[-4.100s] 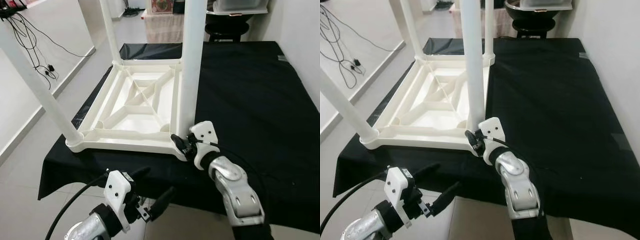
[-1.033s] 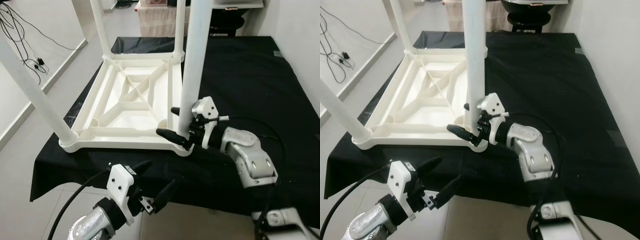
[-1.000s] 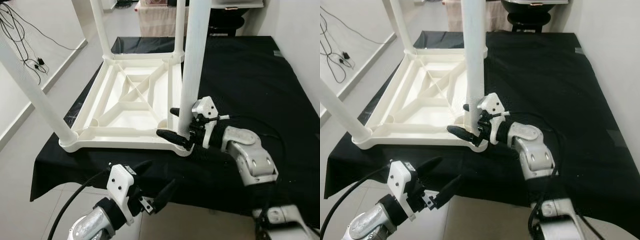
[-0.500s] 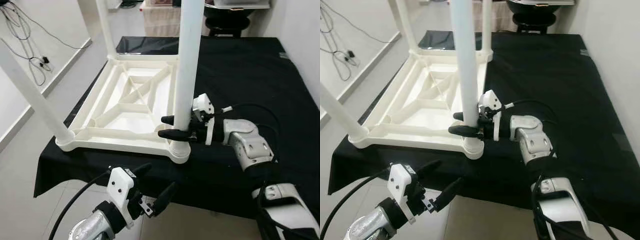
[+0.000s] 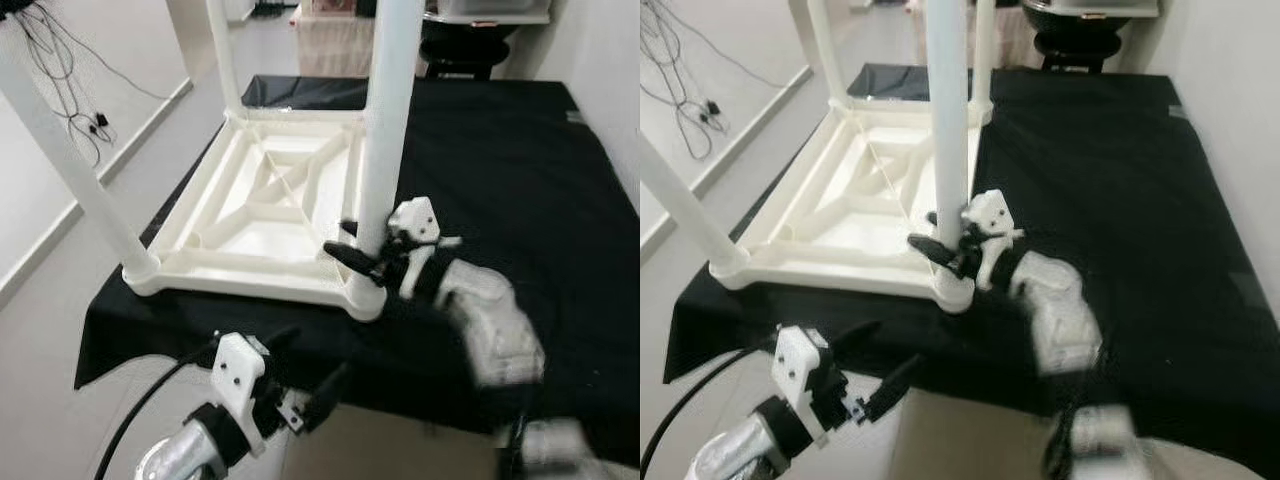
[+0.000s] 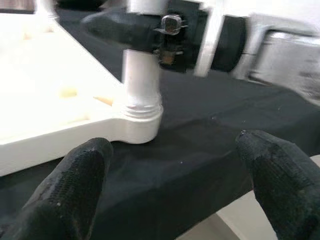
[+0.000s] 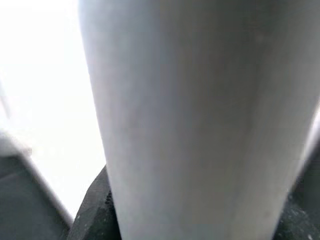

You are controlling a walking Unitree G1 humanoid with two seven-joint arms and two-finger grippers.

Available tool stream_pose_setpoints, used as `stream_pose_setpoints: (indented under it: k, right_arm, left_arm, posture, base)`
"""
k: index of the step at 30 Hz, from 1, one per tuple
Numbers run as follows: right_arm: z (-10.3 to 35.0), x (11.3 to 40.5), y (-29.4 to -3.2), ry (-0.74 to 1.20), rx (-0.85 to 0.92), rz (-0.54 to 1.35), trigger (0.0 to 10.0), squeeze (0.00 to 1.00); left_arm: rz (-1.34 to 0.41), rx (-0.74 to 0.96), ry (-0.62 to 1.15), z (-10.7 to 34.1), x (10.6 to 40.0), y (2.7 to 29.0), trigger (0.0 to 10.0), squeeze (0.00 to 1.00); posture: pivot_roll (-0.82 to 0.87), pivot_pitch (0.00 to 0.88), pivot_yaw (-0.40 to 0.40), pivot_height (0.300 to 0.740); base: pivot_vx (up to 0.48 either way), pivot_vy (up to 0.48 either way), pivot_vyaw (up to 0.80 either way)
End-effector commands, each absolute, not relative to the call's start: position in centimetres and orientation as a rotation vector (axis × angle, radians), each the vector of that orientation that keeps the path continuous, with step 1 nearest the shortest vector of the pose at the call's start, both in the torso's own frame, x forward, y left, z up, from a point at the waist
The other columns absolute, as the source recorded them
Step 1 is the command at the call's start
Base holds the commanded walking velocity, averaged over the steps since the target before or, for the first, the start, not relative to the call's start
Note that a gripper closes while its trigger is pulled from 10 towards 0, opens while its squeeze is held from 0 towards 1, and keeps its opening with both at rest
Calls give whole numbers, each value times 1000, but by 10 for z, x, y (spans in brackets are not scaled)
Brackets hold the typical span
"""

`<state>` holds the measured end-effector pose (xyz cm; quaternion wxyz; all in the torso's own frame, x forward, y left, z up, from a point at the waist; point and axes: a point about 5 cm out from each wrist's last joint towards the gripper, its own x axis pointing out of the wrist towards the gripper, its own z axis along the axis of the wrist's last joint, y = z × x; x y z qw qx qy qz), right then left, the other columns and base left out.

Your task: Building children table

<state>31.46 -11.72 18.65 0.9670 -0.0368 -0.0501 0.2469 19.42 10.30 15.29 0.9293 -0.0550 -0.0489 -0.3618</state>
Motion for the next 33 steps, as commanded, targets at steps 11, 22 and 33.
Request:
stream_pose_setpoints:
  k: [11,22,33]
  right_arm:
    - [159,326,-112,31,-116,433,8549,0]
    - [194,327,-94,-65,-2,765,10000,1000]
    - [208,330,-98,-72,-161,1251,10000,0]
  left_arm:
    - [-732,-103,-92,150,196,106,10000,0]
    - [-736,-106,-93,149,196,104,10000,0]
    - [-732,-107,-94,149,194,103,10000,0]
  posture:
    - [42,165,35,740]
    - [40,165,34,740]
    - [62,172,27,740]
  base:
    - [0,0,0]
    - [0,0,0]
    - [0,0,0]
